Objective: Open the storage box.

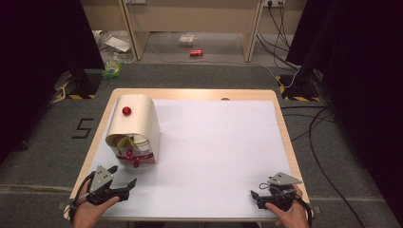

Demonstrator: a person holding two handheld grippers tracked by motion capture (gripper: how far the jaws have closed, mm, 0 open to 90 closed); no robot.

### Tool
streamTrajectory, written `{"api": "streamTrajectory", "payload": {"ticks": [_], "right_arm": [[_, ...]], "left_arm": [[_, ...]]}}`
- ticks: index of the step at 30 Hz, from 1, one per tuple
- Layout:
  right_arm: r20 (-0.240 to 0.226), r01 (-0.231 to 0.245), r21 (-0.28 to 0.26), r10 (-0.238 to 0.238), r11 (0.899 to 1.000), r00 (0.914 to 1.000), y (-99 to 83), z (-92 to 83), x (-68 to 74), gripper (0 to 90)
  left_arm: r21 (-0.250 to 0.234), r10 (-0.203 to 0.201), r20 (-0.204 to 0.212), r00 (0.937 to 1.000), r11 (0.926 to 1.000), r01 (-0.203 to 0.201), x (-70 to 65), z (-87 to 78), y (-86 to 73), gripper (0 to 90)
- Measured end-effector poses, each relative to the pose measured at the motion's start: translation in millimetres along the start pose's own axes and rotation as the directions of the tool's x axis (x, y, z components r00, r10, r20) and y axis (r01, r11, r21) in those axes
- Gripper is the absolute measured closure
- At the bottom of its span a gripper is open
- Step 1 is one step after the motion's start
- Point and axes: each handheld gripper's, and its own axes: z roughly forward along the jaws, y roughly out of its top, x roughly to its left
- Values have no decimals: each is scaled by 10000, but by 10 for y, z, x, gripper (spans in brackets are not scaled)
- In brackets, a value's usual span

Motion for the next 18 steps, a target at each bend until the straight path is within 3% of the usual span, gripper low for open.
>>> {"api": "streamTrajectory", "payload": {"ticks": [6,12,18], "right_arm": [[-17,8,17,-8,10000,10000,2,1,0,101],[-23,2,-4,-2,10000,10000,0,3,-1,99],[-27,3,-27,-3,10000,10000,-2,5,-1,97]], "left_arm": [[-311,105,141,9998,9995,-101,-43,-30,47,158],[-647,611,149,9980,9961,-600,-112,-28,100,157],[-630,1154,57,9933,9914,-1148,-157,10,140,156]]}}
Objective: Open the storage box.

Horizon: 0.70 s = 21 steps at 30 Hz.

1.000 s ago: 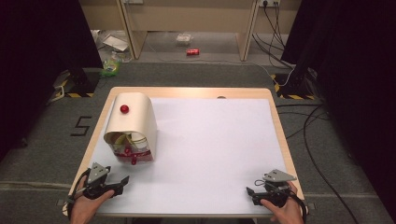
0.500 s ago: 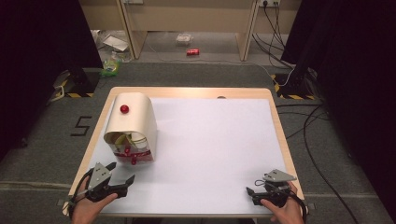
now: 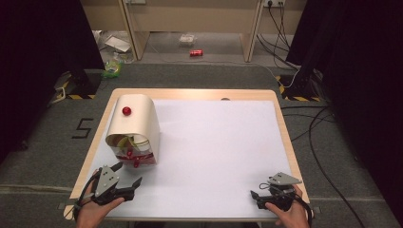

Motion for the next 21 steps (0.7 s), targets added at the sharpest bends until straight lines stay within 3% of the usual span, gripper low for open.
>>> {"api": "streamTrajectory", "payload": {"ticks": [5,9,13,18,21], "right_arm": [[-20,-32,5,32,10000,10000,0,1,3,95],[-21,-34,5,34,10000,10000,0,1,3,95],[-22,-33,18,33,10000,10000,1,2,3,93],[-24,-33,13,33,10000,10000,1,3,3,91],[-30,-17,43,17,10000,10000,3,3,3,89]], "left_arm": [[92,546,-183,9983,9985,-544,-18,47,31,156],[121,1232,-402,9916,9924,-1228,-24,80,69,158],[318,1476,-425,9881,9887,-1463,-27,106,70,158],[515,1998,-648,9777,9791,-1967,-32,165,52,164],[655,2386,-733,9684,9700,-2340,-51,200,51,168]]}}
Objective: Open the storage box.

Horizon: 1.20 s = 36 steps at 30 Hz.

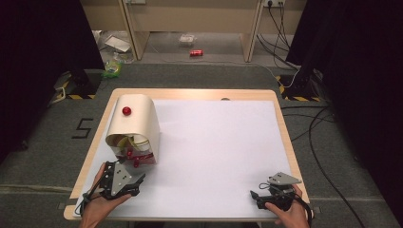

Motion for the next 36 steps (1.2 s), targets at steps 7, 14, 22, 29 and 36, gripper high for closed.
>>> {"api": "streamTrajectory", "payload": {"ticks": [7,14,22,29,36], "right_arm": [[10,0,-32,0,10000,10000,-2,2,1,88],[5,9,0,-9,10000,10000,1,3,0,85],[16,-4,-20,4,10000,10000,0,5,3,83],[4,-7,-23,7,10000,10000,-3,4,4,81],[-1,-25,-5,25,10000,10000,-1,5,6,79]], "left_arm": [[325,798,-288,9964,9964,-788,-57,38,31,155],[601,1733,-543,9834,9836,-1700,-117,65,39,157],[1024,2801,-677,9576,9567,-2725,-155,80,33,147],[1338,3698,-811,9256,9243,-3576,-243,198,49,143],[939,2930,-609,9542,9534,-2868,-201,188,56,146]]}}
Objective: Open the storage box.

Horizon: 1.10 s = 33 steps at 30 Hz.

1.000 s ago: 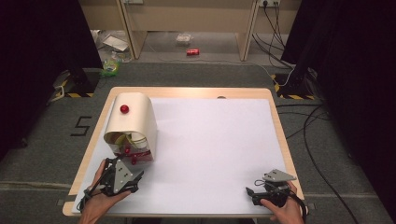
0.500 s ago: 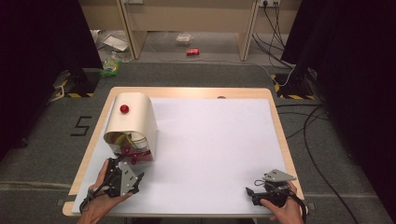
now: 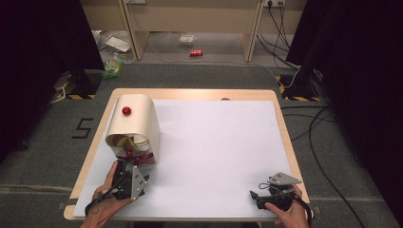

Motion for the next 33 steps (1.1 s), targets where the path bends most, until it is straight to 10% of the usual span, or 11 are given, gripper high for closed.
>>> {"api": "streamTrajectory", "payload": {"ticks": [18,33], "right_arm": [[-7,-25,-14,25,10000,10000,-1,2,4,73],[-16,0,-25,0,10000,10000,0,9,8,61]], "left_arm": [[-397,-1746,862,9809,9832,1784,82,-180,-6,232],[-757,-3459,1305,9292,9309,3572,158,-335,-77,422]]}}
